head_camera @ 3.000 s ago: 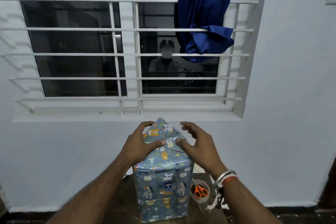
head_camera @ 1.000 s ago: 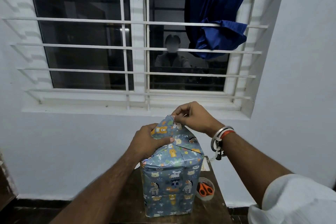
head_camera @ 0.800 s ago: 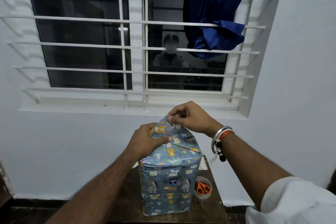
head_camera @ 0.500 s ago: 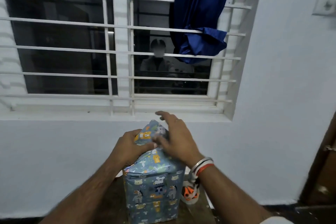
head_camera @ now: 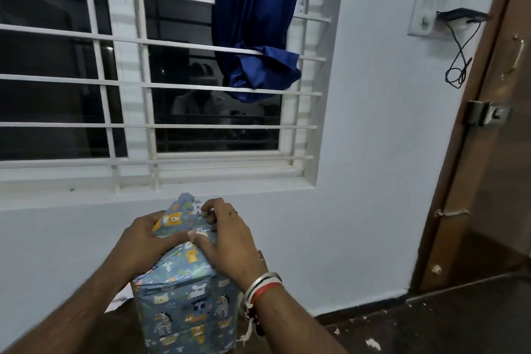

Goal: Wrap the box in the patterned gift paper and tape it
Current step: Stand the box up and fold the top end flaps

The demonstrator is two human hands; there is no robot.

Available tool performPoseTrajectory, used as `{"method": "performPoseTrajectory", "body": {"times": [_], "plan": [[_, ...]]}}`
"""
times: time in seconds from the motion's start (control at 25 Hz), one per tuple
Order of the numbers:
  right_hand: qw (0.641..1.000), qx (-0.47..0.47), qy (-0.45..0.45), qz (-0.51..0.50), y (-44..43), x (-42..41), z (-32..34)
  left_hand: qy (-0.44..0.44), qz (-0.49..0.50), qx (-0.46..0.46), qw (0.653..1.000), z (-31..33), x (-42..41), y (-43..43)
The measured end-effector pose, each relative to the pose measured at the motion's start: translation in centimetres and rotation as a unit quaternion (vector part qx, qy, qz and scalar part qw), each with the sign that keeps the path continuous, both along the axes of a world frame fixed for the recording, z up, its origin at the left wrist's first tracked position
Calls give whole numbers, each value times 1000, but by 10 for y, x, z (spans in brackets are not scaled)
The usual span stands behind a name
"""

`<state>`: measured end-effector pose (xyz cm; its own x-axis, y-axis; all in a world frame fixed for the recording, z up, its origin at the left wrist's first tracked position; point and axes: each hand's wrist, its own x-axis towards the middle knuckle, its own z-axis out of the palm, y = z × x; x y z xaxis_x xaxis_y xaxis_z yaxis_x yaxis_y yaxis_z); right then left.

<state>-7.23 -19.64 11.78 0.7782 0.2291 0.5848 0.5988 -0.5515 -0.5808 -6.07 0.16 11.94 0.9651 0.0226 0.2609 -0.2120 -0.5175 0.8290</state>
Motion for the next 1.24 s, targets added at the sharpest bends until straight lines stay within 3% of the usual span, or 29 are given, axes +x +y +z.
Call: {"method": "performPoseTrajectory", "body": {"times": [0.48, 0.72, 1.0, 1.24], "plan": [[998, 60, -7, 18, -4, 3, -10, -1, 33, -23, 999, 6, -10, -8], [997, -14, -62, 47, -12, 0, -20, -14, 34, -28, 999, 8, -17, -10], [995, -66, -41, 70, -19, 9, -12, -1, 15, 81, 997, 11, -12, -3], [994, -57, -16, 91, -19, 8, -9, -46, 46, 61, 996, 0, -16, -6]]}}
